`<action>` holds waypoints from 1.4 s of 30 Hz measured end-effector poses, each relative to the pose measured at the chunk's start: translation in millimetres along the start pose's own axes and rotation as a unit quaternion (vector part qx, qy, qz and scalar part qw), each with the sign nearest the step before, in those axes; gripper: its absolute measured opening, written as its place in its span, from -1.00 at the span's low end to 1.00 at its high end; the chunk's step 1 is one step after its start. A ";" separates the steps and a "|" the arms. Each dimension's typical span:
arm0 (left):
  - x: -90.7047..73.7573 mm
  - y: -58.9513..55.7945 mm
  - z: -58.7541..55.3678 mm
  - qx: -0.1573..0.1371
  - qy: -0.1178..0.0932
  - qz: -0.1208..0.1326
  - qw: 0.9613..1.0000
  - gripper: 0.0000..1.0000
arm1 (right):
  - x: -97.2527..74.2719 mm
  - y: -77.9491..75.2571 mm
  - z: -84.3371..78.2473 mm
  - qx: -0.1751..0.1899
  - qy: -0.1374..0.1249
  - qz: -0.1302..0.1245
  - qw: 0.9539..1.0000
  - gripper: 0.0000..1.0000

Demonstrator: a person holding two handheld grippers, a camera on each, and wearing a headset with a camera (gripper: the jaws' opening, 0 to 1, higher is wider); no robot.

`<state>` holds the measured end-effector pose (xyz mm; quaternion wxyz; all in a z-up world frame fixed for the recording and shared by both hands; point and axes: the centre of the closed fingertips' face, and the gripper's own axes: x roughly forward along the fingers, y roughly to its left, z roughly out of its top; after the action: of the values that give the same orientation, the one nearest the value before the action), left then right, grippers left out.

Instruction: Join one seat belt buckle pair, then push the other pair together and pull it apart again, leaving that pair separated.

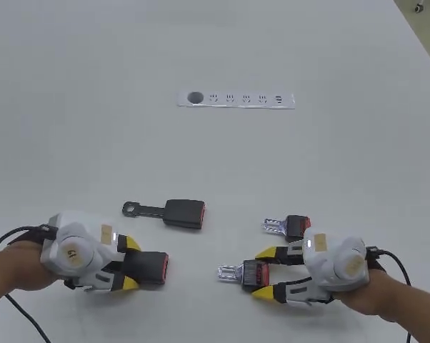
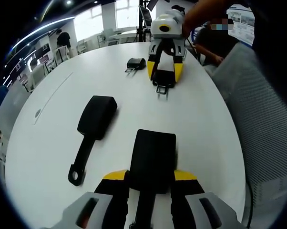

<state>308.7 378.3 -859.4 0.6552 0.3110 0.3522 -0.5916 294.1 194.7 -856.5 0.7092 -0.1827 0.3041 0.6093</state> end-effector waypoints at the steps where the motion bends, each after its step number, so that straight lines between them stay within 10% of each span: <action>1: 0.0 -0.1 0.0 -0.001 0.000 0.000 1.000 -0.30 | 0.9 -0.2 0.4 0.000 -0.001 0.000 1.000 -0.29; 42: 0.6 0.0 0.2 -0.004 0.010 -0.001 1.000 -0.30 | 43.8 6.0 37.5 -0.003 -0.045 0.016 0.999 -0.29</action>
<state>308.8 377.8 -859.8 0.6518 0.3142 0.3615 -0.5879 299.3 252.5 -856.4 0.7117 -0.1528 0.2731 0.6289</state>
